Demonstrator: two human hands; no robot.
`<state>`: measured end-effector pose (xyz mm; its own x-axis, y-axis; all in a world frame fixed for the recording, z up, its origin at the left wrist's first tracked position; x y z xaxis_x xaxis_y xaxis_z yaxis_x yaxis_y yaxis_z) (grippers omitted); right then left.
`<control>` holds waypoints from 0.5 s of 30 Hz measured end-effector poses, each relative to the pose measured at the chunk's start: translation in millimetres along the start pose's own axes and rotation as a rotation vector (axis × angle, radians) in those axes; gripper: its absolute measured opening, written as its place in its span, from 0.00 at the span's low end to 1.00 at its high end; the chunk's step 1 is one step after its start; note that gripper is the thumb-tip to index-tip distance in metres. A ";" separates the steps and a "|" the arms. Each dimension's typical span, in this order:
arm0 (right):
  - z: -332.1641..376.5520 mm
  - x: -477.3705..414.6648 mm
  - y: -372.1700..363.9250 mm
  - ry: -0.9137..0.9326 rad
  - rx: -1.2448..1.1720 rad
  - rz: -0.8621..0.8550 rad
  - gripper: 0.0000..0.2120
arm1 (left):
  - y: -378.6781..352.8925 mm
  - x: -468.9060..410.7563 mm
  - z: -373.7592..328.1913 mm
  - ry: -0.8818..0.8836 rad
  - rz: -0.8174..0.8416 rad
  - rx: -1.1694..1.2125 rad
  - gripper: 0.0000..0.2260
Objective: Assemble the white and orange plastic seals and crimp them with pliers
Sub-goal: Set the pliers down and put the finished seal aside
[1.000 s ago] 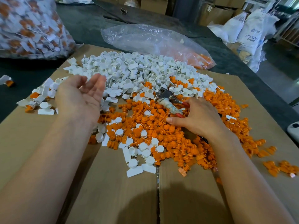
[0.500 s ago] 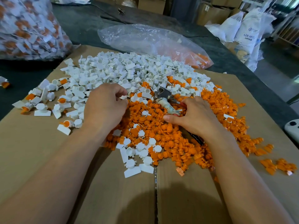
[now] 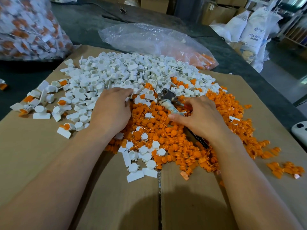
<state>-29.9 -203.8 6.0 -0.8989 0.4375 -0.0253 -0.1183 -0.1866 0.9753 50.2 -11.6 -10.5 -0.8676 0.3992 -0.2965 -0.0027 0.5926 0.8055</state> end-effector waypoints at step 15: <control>1.3 3.1 18.0 0.034 -0.223 -0.300 0.22 | -3.1 -0.5 0.7 0.003 0.039 -0.131 0.16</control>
<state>-34.2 -204.7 23.8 -0.8232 0.4733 -0.3134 -0.4642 -0.2434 0.8516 51.0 -13.1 -13.2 -0.8698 0.4177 -0.2626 -0.0338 0.4805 0.8764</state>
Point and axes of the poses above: each hand's wrist, its own x-axis away from the middle knuckle, its own y-axis out of the back of the hand, z = x × y, the point moved 3 cm from there along -x, towards the middle knuckle, and after that the axes turned 5 degrees about -y, right-handed, at the moved point
